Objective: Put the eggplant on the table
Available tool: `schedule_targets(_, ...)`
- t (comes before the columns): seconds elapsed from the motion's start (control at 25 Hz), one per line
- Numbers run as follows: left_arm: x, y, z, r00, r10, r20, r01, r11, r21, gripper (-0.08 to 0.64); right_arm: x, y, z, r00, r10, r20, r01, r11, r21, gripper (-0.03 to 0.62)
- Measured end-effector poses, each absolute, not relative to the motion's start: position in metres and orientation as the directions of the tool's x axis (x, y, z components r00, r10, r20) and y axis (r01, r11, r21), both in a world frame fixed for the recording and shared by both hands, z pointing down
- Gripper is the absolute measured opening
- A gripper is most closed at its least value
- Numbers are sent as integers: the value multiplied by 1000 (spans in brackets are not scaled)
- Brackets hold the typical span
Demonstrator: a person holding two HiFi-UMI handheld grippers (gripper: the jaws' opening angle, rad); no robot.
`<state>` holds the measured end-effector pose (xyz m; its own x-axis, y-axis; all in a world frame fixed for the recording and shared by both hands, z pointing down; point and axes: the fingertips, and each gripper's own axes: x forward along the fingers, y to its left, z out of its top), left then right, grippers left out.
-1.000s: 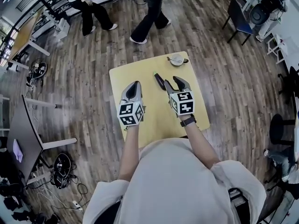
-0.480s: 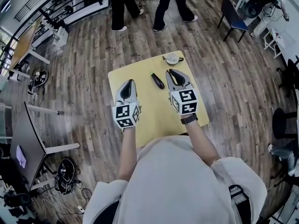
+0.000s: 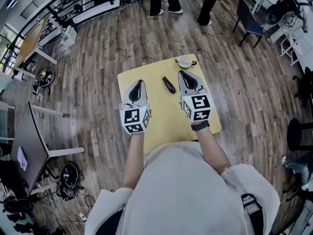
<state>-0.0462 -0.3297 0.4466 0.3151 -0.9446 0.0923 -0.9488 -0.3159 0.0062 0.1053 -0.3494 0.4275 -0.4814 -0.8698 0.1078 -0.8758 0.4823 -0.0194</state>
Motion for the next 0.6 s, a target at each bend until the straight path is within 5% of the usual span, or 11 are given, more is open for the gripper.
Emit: schedule_targets(0.6, -49, -340, 431, 311, -949, 42, -950, -311, 17, 9, 108, -359, 424, -459, -883, 96, -887, 461, -2, 12)
